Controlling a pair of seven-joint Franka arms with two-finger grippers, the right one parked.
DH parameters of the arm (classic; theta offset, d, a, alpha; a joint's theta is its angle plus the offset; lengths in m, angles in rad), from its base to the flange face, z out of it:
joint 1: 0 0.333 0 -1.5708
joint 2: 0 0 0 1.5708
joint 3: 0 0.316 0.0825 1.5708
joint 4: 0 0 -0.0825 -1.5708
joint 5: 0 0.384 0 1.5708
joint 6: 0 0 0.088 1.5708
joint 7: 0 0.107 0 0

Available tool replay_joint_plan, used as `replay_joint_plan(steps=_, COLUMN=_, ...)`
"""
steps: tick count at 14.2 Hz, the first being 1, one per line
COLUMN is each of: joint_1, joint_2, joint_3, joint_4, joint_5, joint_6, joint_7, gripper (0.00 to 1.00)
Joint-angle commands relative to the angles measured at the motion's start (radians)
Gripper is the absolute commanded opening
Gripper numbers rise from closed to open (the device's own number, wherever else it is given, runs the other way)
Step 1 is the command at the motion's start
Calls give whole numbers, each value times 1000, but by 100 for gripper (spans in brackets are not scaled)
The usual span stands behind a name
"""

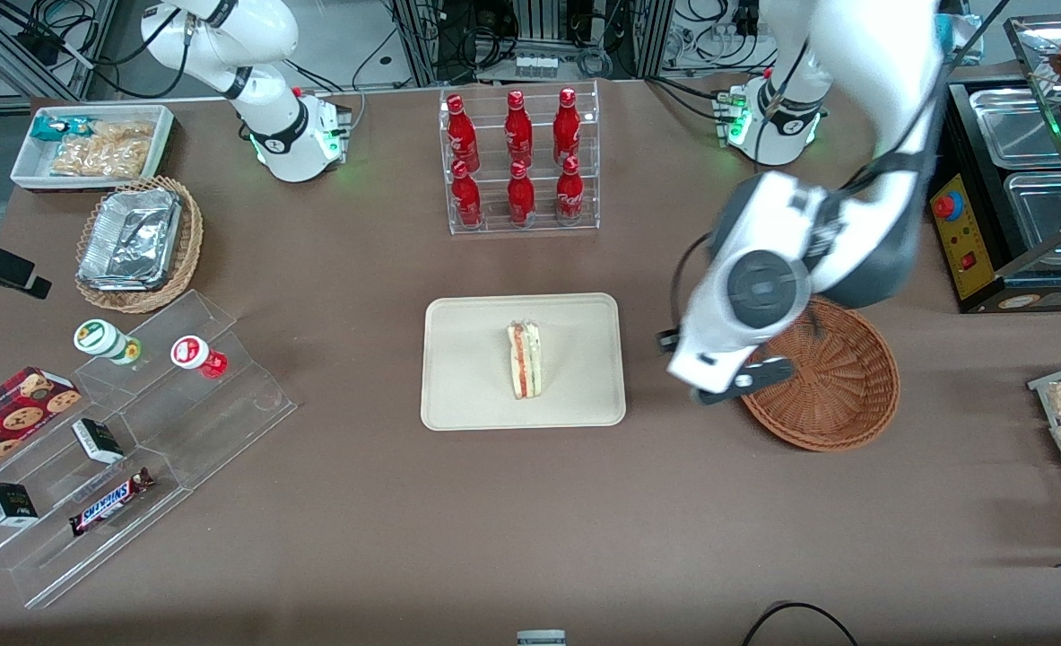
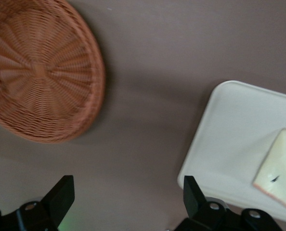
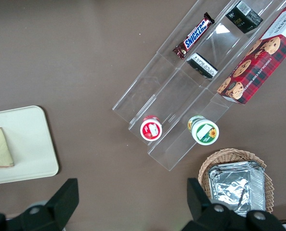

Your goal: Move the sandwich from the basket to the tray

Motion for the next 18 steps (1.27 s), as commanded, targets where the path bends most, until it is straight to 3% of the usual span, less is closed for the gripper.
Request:
replay_joint_plan(steps=1, joint_1=110, joint_2=-146, joint_3=-9, joint_4=-102, joint_5=-1, joint_6=-86, joint_7=183, gripper=100)
replay_joint_plan(steps=7, joint_1=268, joint_2=-324, joint_3=-11, joint_4=-93, joint_5=11, joint_6=-227, joint_7=472, gripper=100)
replay_joint_plan(steps=10, joint_1=478, joint_2=-335, joint_3=-126, joint_4=-35, joint_5=11, joint_6=-235, joint_7=633, gripper=100)
replay_joint_plan(steps=14, joint_1=481, joint_2=-357, joint_3=-88, joint_4=-39, joint_5=14, joint_6=-91, joint_7=650, gripper=100)
replay_joint_plan(steps=18, joint_1=469, joint_2=-361, joint_3=-71, joint_4=-74, joint_5=3, joint_6=-61, joint_7=633, gripper=100)
